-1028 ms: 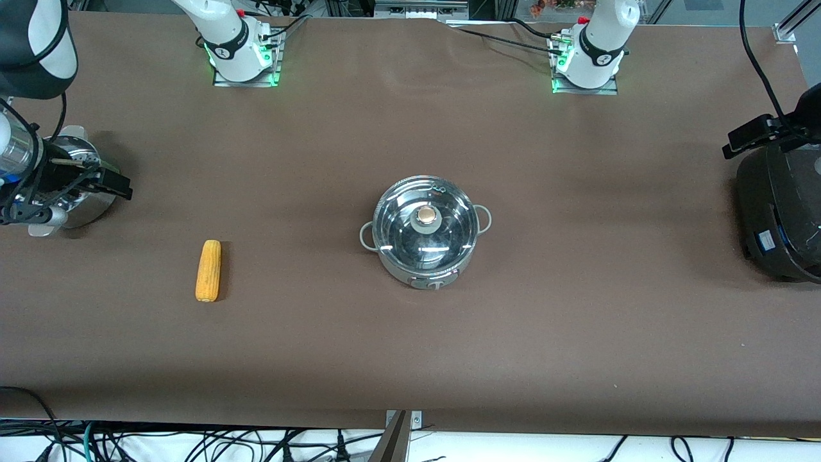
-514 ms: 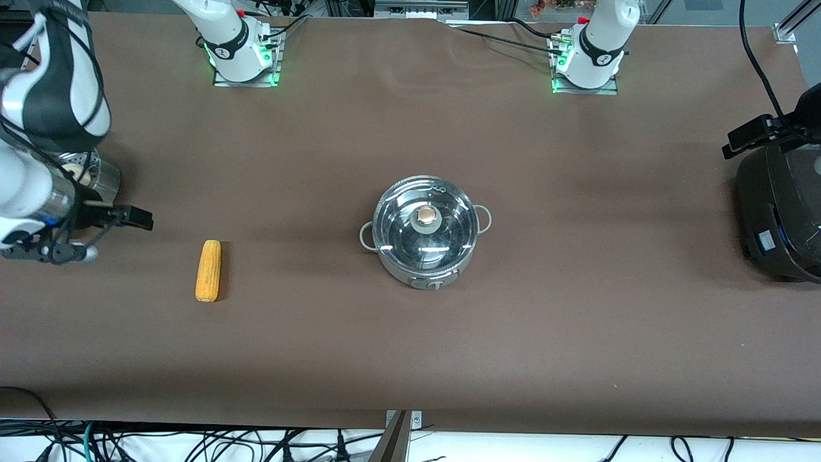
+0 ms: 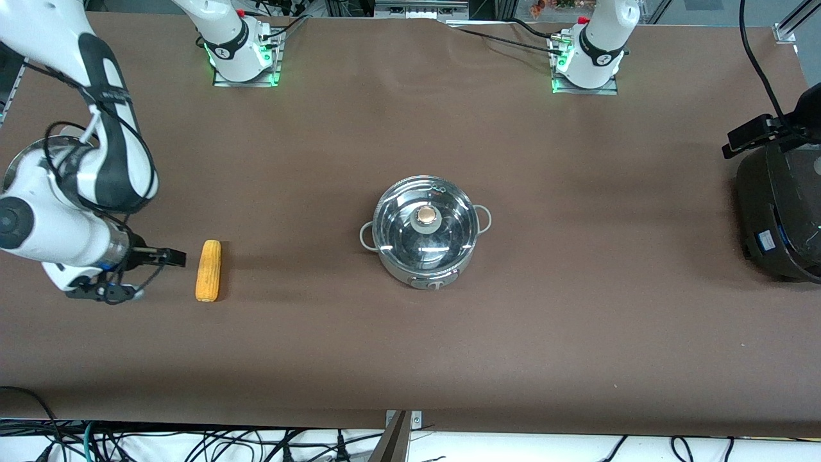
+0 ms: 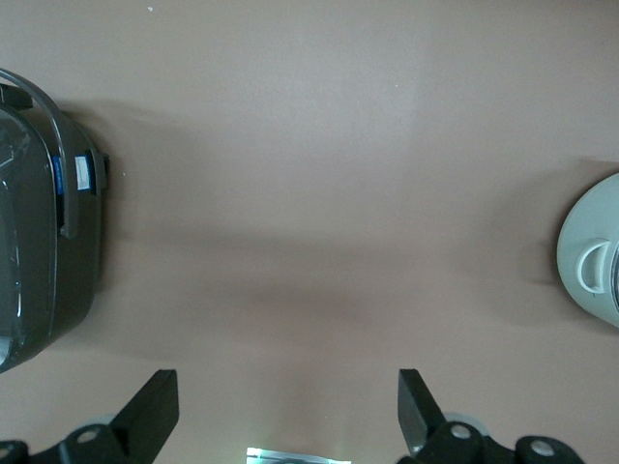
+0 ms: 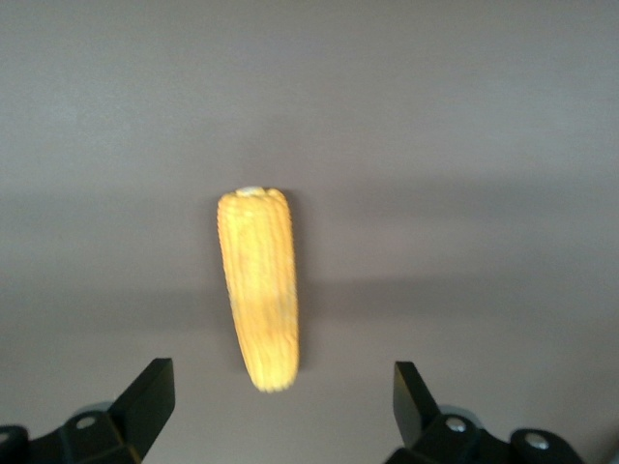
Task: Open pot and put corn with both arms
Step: 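Reach the right gripper down to the yellow corn cob, then grasp the corn with the right gripper while the left gripper reaches out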
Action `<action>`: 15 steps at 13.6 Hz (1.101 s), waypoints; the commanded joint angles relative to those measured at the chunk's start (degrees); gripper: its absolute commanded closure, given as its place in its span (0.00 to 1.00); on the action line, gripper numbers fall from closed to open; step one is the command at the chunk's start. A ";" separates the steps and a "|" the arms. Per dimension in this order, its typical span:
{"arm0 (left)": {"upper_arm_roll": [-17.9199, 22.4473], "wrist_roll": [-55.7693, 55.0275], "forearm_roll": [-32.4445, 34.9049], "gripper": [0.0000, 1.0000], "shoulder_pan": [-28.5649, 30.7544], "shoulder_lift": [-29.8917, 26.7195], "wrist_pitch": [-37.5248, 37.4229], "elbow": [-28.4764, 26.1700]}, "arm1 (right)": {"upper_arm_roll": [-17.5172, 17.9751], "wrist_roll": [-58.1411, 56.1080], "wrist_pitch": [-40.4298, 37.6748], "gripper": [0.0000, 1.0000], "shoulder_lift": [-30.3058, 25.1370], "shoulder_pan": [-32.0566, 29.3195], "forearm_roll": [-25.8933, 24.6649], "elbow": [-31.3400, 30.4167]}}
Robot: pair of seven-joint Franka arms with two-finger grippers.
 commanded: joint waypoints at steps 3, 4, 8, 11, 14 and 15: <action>-0.16 0.47 -0.57 0.00 0.46 0.68 -1.26 1.65 | 0.29 0.55 1.97 0.00 3.83 0.52 1.05 1.51; -0.16 0.47 -0.57 0.00 0.46 0.68 -1.26 1.65 | 0.29 0.55 2.49 0.00 4.36 0.52 1.05 1.51; -0.25 0.20 -0.31 0.00 -0.24 2.25 -1.26 1.74 | 0.21 0.02 7.23 0.00 4.80 0.43 0.79 -1.56; -0.59 0.11 -0.31 0.00 -0.86 4.10 -1.26 1.83 | 0.21 0.02 7.50 0.00 4.71 0.43 0.79 -2.36; -0.68 0.38 -2.06 0.00 -1.04 6.83 -1.17 2.27 | 0.21 0.02 8.38 0.00 4.54 0.43 0.79 -3.67; -0.68 0.29 -4.51 0.00 -1.04 7.27 -1.17 2.44 | 0.29 0.02 9.34 0.00 4.45 0.43 0.79 -4.46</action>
